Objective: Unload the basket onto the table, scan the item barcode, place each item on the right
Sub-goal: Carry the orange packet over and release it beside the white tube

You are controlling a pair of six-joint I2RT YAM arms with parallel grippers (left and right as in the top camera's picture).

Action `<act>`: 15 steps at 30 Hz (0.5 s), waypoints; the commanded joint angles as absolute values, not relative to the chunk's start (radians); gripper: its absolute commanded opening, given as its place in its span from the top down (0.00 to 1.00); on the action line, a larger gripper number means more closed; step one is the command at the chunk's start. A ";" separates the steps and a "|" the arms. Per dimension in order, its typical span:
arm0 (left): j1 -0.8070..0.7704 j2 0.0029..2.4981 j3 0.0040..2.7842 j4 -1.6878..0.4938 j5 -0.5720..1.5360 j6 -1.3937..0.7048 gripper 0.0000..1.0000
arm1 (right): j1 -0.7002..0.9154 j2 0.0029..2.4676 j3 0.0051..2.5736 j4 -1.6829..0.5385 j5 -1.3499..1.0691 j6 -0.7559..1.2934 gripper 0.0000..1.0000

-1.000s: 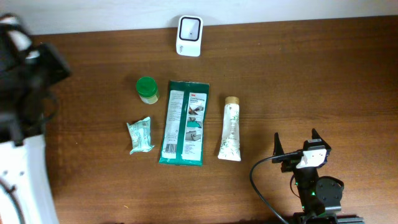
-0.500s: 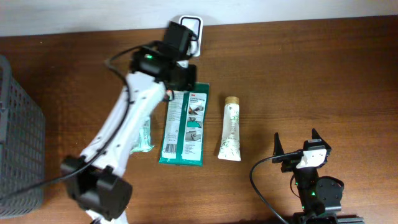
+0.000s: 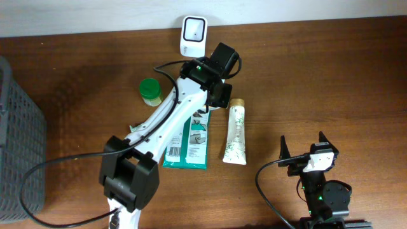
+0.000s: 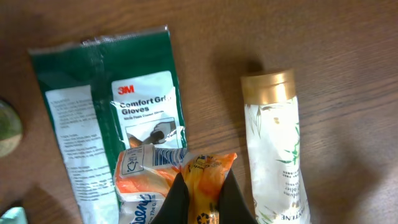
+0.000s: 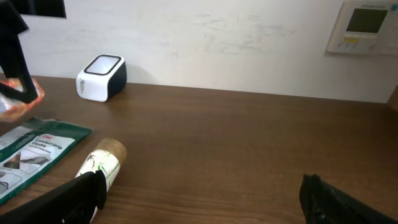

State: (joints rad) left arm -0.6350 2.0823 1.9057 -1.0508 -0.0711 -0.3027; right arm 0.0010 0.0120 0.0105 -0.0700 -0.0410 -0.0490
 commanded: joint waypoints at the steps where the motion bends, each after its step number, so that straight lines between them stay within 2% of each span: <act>1: -0.644 2.129 1.905 -1.052 -0.039 -0.355 1.00 | 0.006 0.006 0.006 -0.075 -0.036 -0.048 0.02; 5: -0.648 2.147 1.901 -1.052 -0.036 -0.377 0.99 | 0.006 0.006 0.006 -0.075 -0.036 -0.048 0.02; 7: -0.648 2.147 1.901 -1.052 -0.034 -0.408 0.94 | 0.006 0.006 0.006 -0.075 -0.036 -0.048 0.02; 13: -0.652 2.147 1.901 -1.048 0.016 -0.408 0.92 | 0.006 0.006 0.006 -0.075 -0.036 -0.048 0.02; 14: -0.657 2.147 1.901 -1.048 0.016 -0.408 0.90 | 0.006 0.006 0.006 -0.075 -0.036 -0.048 0.02; 15: -0.661 2.147 1.901 -1.044 0.015 -0.408 0.83 | 0.006 0.006 0.006 -0.075 -0.036 -0.048 0.02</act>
